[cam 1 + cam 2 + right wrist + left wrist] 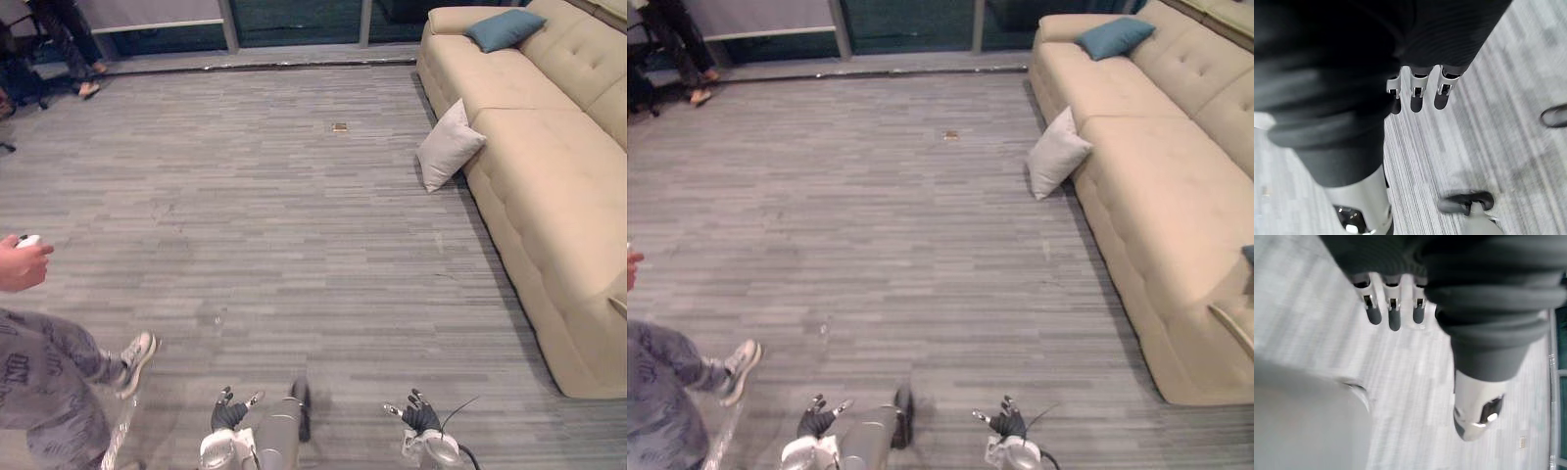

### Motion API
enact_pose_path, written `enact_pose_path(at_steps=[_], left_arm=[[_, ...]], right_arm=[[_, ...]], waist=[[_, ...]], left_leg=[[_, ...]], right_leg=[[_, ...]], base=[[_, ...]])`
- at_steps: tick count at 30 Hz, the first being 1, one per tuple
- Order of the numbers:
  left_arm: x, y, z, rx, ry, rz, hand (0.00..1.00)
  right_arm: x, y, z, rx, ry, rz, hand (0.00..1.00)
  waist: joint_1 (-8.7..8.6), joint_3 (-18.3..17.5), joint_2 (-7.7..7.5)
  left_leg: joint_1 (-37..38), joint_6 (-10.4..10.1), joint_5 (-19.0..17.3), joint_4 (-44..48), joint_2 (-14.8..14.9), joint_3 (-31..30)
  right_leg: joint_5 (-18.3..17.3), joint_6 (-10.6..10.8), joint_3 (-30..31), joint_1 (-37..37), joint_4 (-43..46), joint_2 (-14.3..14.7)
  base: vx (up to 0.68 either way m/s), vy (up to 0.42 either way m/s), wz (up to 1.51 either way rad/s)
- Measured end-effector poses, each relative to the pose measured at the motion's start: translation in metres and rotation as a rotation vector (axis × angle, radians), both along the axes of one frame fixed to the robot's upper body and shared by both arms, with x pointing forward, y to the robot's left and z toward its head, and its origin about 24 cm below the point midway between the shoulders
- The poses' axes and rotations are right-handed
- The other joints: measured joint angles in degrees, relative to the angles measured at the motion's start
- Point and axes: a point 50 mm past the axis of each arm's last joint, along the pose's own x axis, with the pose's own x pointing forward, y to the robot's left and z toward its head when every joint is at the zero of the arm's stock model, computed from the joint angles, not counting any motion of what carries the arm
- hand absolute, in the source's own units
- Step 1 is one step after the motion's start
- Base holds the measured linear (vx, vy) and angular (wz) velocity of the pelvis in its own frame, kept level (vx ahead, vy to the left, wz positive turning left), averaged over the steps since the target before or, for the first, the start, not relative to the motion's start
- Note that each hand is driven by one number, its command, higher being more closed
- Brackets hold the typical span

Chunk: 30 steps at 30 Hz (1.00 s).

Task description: Pick up cushions and gather them together orderly.

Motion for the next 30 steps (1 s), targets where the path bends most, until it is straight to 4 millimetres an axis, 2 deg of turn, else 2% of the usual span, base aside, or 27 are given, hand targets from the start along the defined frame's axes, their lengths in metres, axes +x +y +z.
enact_pose_path(at_steps=[1, 2, 3, 4, 5, 6, 7, 8, 9, 12, 13, 14, 15, 16, 17, 18, 19, 20, 21, 22, 23, 24, 25, 26, 28, 29, 30], left_arm=[[-0.001, 0.004, 0.000, 0.004, -0.001, 0.022, 0.00], [-0.001, 0.006, 0.001, 0.008, -0.003, 0.030, 0.00], [-0.003, 0.010, 0.000, 0.019, 0.006, 0.024, 0.00], [-0.003, 0.011, 0.000, 0.022, 0.011, 0.019, 0.00], [-0.003, 0.012, -0.001, 0.029, 0.027, 0.003, 0.00], [-0.006, 0.011, -0.003, 0.026, 0.050, -0.005, 0.00], [-0.008, 0.009, -0.004, 0.024, 0.061, -0.009, 0.00], [-0.008, 0.006, -0.005, 0.015, 0.064, -0.008, 0.00], [-0.012, 0.007, -0.006, 0.014, 0.076, -0.006, 0.00], [-0.011, 0.005, -0.008, 0.008, 0.087, -0.012, 0.00], [-0.011, 0.004, -0.009, 0.005, 0.095, -0.018, 0.00], [-0.011, 0.004, -0.009, 0.009, 0.097, -0.024, 0.00], [-0.011, 0.006, -0.008, 0.021, 0.100, -0.046, 0.00], [-0.016, 0.008, -0.009, 0.035, 0.117, -0.063, 0.00], [-0.019, 0.009, -0.010, 0.034, 0.128, -0.062, 0.00], [-0.022, 0.006, -0.011, 0.026, 0.132, -0.059, 0.00], [-0.020, 0.004, -0.011, 0.017, 0.126, -0.048, 0.00], [-0.020, 0.001, -0.011, 0.000, 0.122, -0.016, 0.00], [-0.023, -0.002, -0.013, -0.024, 0.124, 0.035, 0.00], [-0.027, -0.004, -0.013, -0.037, 0.124, 0.067, 0.00], [-0.026, -0.005, -0.012, -0.039, 0.118, 0.067, 0.00], [-0.020, -0.005, -0.010, -0.035, 0.099, 0.064, 0.00], [-0.018, -0.001, -0.008, -0.019, 0.088, 0.047, 0.00], [-0.017, -0.001, -0.007, -0.015, 0.079, 0.042, 0.00], [-0.013, 0.001, -0.005, -0.002, 0.055, 0.029, 0.00], [-0.012, 0.001, -0.004, 0.000, 0.049, 0.023, 0.00], [-0.011, 0.000, -0.003, 0.004, 0.040, 0.010, 0.00]], right_arm=[[-0.003, 0.006, -0.001, 0.017, 0.003, -0.003, 0.00], [-0.003, 0.009, 0.000, 0.026, -0.003, -0.004, 0.00], [-0.004, 0.014, 0.000, 0.037, -0.007, 0.000, 0.00], [-0.004, 0.014, 0.000, 0.037, -0.008, 0.002, 0.00], [-0.001, 0.014, 0.001, 0.036, -0.023, 0.012, 0.00], [0.000, 0.011, 0.004, 0.029, -0.046, 0.016, 0.00], [0.001, 0.010, 0.005, 0.025, -0.057, 0.015, 0.00], [0.004, 0.010, 0.008, 0.021, -0.084, 0.032, 0.00], [0.006, 0.011, 0.010, 0.023, -0.102, 0.041, 0.00], [0.011, 0.006, 0.013, 0.011, -0.128, 0.037, 0.00], [0.015, 0.003, 0.014, 0.002, -0.138, 0.041, 0.00], [0.016, 0.002, 0.014, -0.001, -0.138, 0.043, 0.00], [0.016, 0.000, 0.014, -0.005, -0.137, 0.043, 0.00], [0.018, -0.001, 0.015, -0.008, -0.144, 0.040, 0.00], [0.019, 0.000, 0.015, -0.007, -0.144, 0.042, 0.00], [0.014, 0.000, 0.013, -0.004, -0.124, 0.043, 0.00], [0.014, -0.001, 0.013, -0.006, -0.120, 0.045, 0.00], [0.015, 0.000, 0.013, -0.006, -0.124, 0.050, 0.00], [0.019, 0.004, 0.015, -0.002, -0.139, 0.079, 0.00], [0.020, 0.009, 0.016, 0.005, -0.140, 0.103, 0.00], [0.021, 0.011, 0.016, 0.009, -0.139, 0.106, 0.00], [0.022, 0.020, 0.015, 0.032, -0.134, 0.105, 0.00], [0.017, 0.025, 0.013, 0.049, -0.118, 0.096, 0.00], [0.016, 0.025, 0.012, 0.051, -0.113, 0.088, 0.00], [0.016, 0.024, 0.012, 0.049, -0.113, 0.083, 0.00], [0.017, 0.021, 0.013, 0.040, -0.115, 0.081, 0.00], [0.017, 0.015, 0.012, 0.023, -0.110, 0.079, 0.00]], waist=[[-0.05, -0.34, -1.45], [0.01, -0.27, -2.16], [-0.41, -0.10, -3.04], [-0.71, -0.08, -3.22], [-1.53, -0.01, -3.55], [-1.84, 0.33, -3.31], [-2.03, 0.44, -2.89], [-2.08, 0.87, -2.34], [-2.63, 0.96, -2.31], [-3.67, 1.08, -2.24], [-4.11, 1.15, -2.15], [-4.35, 1.13, -2.31], [-4.82, 1.16, -2.76], [-5.97, 1.47, -3.51], [-6.22, 1.37, -3.59], [-6.60, 0.07, -3.17], [-6.50, -0.33, -2.44], [-6.44, -1.05, -1.68], [-5.78, -0.64, 0.65], [-4.73, 0.10, 2.26], [-4.52, 0.38, 2.77], [-4.02, 1.33, 2.64], [-3.35, 1.81, 1.25], [-3.21, 1.86, 0.82], [-2.84, 1.75, 0.17], [-2.72, 1.75, 0.28], [-2.47, 1.76, 0.62]], left_leg=[[1.13, 3.28, -2.03, 1.72, -0.28, 2.87], [2.14, 4.58, -3.36, 3.03, -0.92, 3.64], [5.11, 5.75, -6.70, 4.35, -1.99, 4.77], [6.25, 6.13, -7.73, 4.50, -2.14, 5.06], [10.81, 6.25, -10.89, 4.18, -3.19, 5.10], [15.94, 6.25, -13.00, 2.61, -3.80, 5.21], [18.62, 6.19, -13.86, 1.31, -3.85, 5.51], [24.71, 6.17, -15.04, -2.36, -3.80, 5.61], [28.78, 6.22, -15.37, -5.25, -3.75, 5.50], [36.08, 6.24, -17.49, -9.68, -3.12, 4.56], [37.92, 5.82, -18.33, -11.38, -2.76, 3.90], [38.87, 5.79, -18.38, -12.25, -2.80, 3.56], [40.81, 5.29, -18.64, -14.23, -3.30, 2.07], [44.14, 3.65, -19.64, -14.70, -3.74, -0.53], [44.99, 3.39, -19.80, -14.27, -3.64, -1.55], [43.90, 3.38, -19.80, -7.88, -2.48, -5.25], [42.60, 3.30, -19.84, -4.30, -1.81, -5.73], [38.48, 2.23, -19.17, 5.49, -0.60, -6.70], [31.05, -2.06, -12.57, 21.97, 1.49, -6.43], [25.97, -3.23, -9.21, 33.49, 4.46, -4.80], [24.62, -2.77, -9.99, 36.59, 5.47, -3.76], [21.10, -1.49, -12.84, 41.78, 6.99, -1.71], [18.75, -0.94, -14.92, 41.39, 6.92, -0.10], [17.24, -0.72, -16.26, 40.28, 6.87, 0.88], [10.68, 0.49, -18.80, 26.04, 4.88, 2.69], [9.44, 0.49, -18.21, 19.23, 3.77, 2.16], [7.56, -0.31, -14.65, 6.59, 2.01, 0.50]], right_leg=[[0.34, 2.04, 0.72, -1.72, 5.83, -1.81], [0.75, 3.94, 1.46, -3.35, 11.30, -2.47], [3.44, 8.63, 2.76, -7.36, 23.97, -3.10], [5.18, 11.22, 3.47, -9.05, 28.60, -3.11], [8.18, 16.10, 4.61, -14.53, 43.37, -3.05], [7.64, 14.84, 2.81, -18.23, 51.01, -3.40], [6.83, 13.37, 1.33, -20.07, 53.00, -3.75], [4.73, 10.31, -2.71, -23.74, 53.67, -3.94], [3.12, 8.42, -5.63, -26.03, 51.14, -3.68], [1.84, 7.41, -11.38, -33.04, 36.76, -1.34], [5.20, 7.36, -12.73, -35.20, 25.22, 0.45], [7.21, 7.58, -13.22, -35.72, 20.95, 0.77], [11.43, 7.62, -13.63, -36.36, 12.49, 1.42], [15.50, 5.43, -12.40, -36.98, 8.62, 1.69], [17.74, 3.86, -11.79, -36.87, 10.09, 1.72], [20.86, 0.70, -12.06, -36.73, 14.86, 1.72], [19.83, 0.88, -13.02, -36.40, 15.72, 1.97], [17.92, 0.38, -14.13, -35.08, 15.97, 2.63], [15.64, -0.59, -13.76, -32.39, 14.84, 4.76], [14.49, -1.91, -11.99, -28.73, 12.94, 7.31], [14.10, -2.16, -11.31, -27.26, 12.15, 8.04], [12.54, -2.74, -9.51, -21.52, 9.95, 8.79], [11.57, -2.89, -7.66, -16.72, 7.73, 8.29], [11.26, -2.91, -6.82, -14.41, 6.39, 7.91], [9.54, -1.68, -3.85, -9.09, 2.65, 5.98], [8.84, -1.23, -3.02, -8.19, 1.87, 5.36], [7.23, -1.04, -1.77, -6.79, 0.85, 4.58]], base=[[0.79, 0.307, -0.61], [0.76, 0.309, -0.50], [0.57, 0.254, -0.27], [0.68, 0.318, -0.17], [0.64, 0.297, -0.10], [0.73, 0.319, -0.14], [0.68, 0.262, -0.19], [0.62, 0.200, -0.13], [0.49, 0.121, -0.03], [0.57, 0.040, 0.14], [0.35, 0.002, 0.16], [0.60, -0.029, 0.39], [0.76, -0.075, 0.78], [0.80, -0.106, 0.89], [0.85, -0.196, 1.24], [0.57, -0.151, 0.85], [0.70, -0.194, 0.86], [0.55, -0.143, 0.18], [0.83, -0.168, -0.32], [0.69, -0.094, -0.64], [0.78, -0.058, -0.82], [0.61, -0.047, -0.66], [0.71, -0.053, -0.64], [0.53, 0.000, -0.57], [0.54, 0.077, -0.59], [0.49, 0.153, -0.53], [0.40, 0.160, -0.35]])
